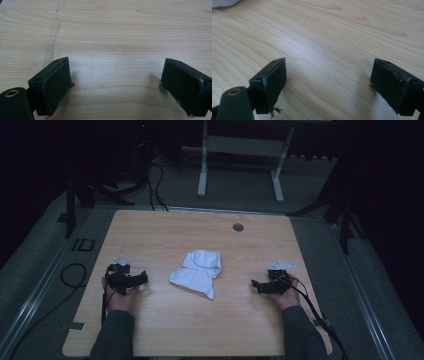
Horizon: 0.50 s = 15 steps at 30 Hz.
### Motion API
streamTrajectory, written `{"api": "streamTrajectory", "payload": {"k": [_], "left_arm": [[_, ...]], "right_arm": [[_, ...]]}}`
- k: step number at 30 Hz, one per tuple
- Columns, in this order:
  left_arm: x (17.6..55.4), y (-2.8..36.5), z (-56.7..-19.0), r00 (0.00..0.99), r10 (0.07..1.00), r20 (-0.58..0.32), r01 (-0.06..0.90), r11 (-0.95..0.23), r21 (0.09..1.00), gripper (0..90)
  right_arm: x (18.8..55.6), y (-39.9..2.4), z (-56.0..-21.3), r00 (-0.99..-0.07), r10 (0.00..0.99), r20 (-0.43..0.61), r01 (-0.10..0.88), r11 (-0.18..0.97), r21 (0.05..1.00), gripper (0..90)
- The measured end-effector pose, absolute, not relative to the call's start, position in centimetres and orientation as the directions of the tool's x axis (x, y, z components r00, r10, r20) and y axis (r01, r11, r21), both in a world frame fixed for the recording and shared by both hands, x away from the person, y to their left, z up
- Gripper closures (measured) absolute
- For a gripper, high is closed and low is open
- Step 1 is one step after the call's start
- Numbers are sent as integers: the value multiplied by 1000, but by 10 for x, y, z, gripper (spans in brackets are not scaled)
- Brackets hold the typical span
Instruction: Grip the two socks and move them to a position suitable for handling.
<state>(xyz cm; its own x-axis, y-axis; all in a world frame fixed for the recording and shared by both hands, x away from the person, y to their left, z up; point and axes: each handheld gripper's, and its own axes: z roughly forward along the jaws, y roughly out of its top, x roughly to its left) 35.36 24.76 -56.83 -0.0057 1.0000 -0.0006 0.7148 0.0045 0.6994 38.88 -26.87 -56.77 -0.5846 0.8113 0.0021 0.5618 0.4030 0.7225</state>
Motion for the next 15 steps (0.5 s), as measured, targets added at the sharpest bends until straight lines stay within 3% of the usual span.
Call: {"api": "streamTrajectory", "payload": {"k": [10, 15], "left_arm": [[353, 248, -568, -4, 1000, 1, 716, 2, 698, 92], [353, 248, -568, -3, 1000, 1, 716, 2, 698, 93]], "right_arm": [[390, -268, -568, -588, 809, 3, 561, 405, 722, 139], [391, -268, -564, -583, 812, 2, 570, 408, 713, 262]]}}
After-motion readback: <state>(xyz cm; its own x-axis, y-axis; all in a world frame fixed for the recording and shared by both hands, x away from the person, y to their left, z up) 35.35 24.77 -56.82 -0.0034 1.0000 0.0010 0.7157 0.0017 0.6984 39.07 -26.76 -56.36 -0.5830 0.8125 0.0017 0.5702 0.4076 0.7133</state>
